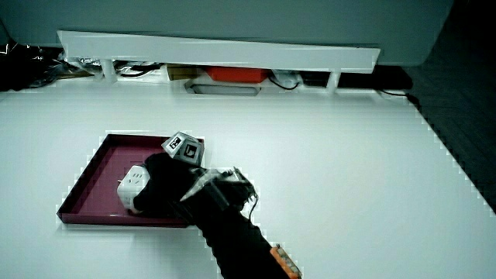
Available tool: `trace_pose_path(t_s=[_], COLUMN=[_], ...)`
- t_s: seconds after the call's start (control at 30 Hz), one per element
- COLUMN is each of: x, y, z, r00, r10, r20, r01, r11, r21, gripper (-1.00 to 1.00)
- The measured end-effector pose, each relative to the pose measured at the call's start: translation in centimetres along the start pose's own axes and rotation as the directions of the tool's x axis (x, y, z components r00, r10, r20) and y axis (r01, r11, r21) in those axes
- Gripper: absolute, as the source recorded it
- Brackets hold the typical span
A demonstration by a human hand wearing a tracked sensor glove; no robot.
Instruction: Pick socket
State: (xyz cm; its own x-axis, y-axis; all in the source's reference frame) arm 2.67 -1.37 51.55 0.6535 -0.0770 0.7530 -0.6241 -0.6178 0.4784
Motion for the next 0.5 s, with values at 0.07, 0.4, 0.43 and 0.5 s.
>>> trace_pose_path(t_s=[0.07,0.4,0.43,0.5], x=[-0.1,-2.1,-2.5,-3.1], y=[-0.2,-3.0,-3.5,-4.4], z=[0.3,3.5,3.9,4.4], r00=[1.000,0.995,0.992,0.990], r10=[0.015,0.101,0.115,0.137], r20=[-0.011,-0.018,-0.046,-0.040], r01=[-0.015,-0.101,-0.116,-0.137], r11=[0.9999,0.9949,0.9930,0.9904], r21=[0.002,0.000,-0.020,-0.017], gripper=[1.00,1.00,1.00,1.00])
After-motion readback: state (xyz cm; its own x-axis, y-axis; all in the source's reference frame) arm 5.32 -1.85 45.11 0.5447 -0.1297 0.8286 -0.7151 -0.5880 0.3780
